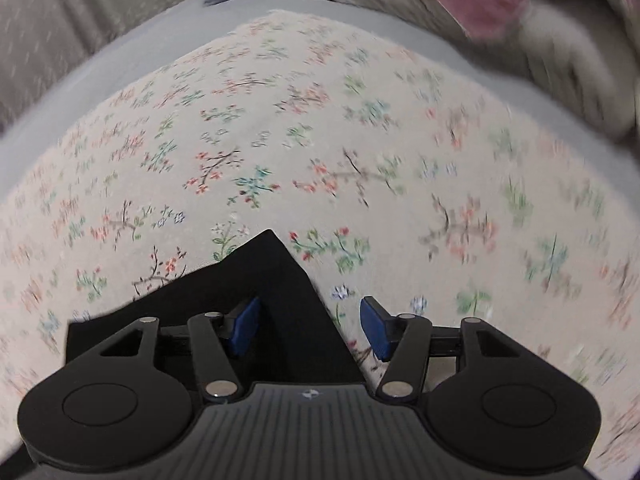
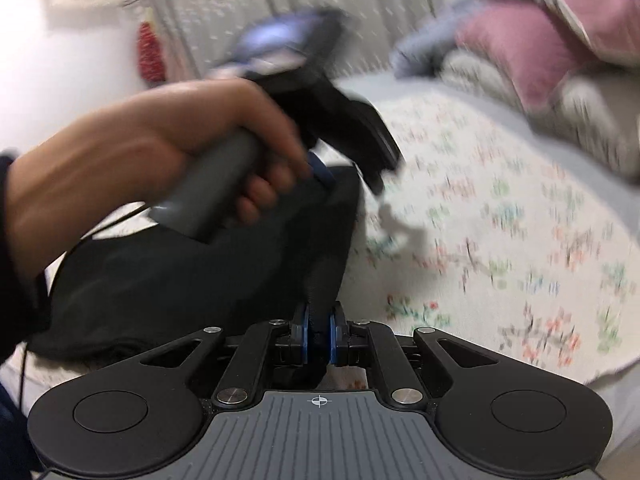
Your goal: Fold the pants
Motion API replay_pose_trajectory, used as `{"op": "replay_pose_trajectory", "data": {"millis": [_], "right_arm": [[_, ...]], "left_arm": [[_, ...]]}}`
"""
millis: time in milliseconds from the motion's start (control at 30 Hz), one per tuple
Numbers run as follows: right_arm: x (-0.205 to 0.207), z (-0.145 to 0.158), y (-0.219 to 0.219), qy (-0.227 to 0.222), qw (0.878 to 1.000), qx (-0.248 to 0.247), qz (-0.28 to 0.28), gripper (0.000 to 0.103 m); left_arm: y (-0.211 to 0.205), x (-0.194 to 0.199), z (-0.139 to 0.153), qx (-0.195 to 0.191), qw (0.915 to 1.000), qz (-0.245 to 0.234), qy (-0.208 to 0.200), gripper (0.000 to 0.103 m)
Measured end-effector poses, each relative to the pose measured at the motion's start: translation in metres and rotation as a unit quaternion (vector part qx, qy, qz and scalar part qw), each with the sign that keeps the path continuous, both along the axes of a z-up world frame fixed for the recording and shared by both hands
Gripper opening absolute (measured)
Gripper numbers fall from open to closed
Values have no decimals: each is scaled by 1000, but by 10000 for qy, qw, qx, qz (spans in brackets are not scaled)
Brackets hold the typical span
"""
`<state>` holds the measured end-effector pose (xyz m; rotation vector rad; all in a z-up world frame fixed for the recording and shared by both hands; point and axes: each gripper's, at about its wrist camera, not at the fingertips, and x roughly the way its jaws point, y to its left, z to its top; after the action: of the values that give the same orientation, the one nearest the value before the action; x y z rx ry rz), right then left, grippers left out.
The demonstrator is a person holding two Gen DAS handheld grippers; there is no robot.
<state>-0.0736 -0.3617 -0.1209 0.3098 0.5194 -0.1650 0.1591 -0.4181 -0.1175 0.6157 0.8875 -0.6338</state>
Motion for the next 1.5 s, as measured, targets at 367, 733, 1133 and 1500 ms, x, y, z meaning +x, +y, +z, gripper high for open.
{"op": "replay_pose_trajectory", "data": {"millis": [367,733,1133,1500], "right_arm": [[1,8,2,-276,9995,-143,51,8],[9,25,30,-673,9955,-585,316,8],[32,47,84,-1028,9845,-1110,890,8],[67,68,156,-1295,9704,-1405,1476,8]], "left_arm": [[33,13,23,-858,9957,345,94,16],[115,23,75,-2169,9719,866,280,15],[225,42,95,-3032,9414,1417,419,15],[308,56,112,-3528,9199,1636,503,15]]}}
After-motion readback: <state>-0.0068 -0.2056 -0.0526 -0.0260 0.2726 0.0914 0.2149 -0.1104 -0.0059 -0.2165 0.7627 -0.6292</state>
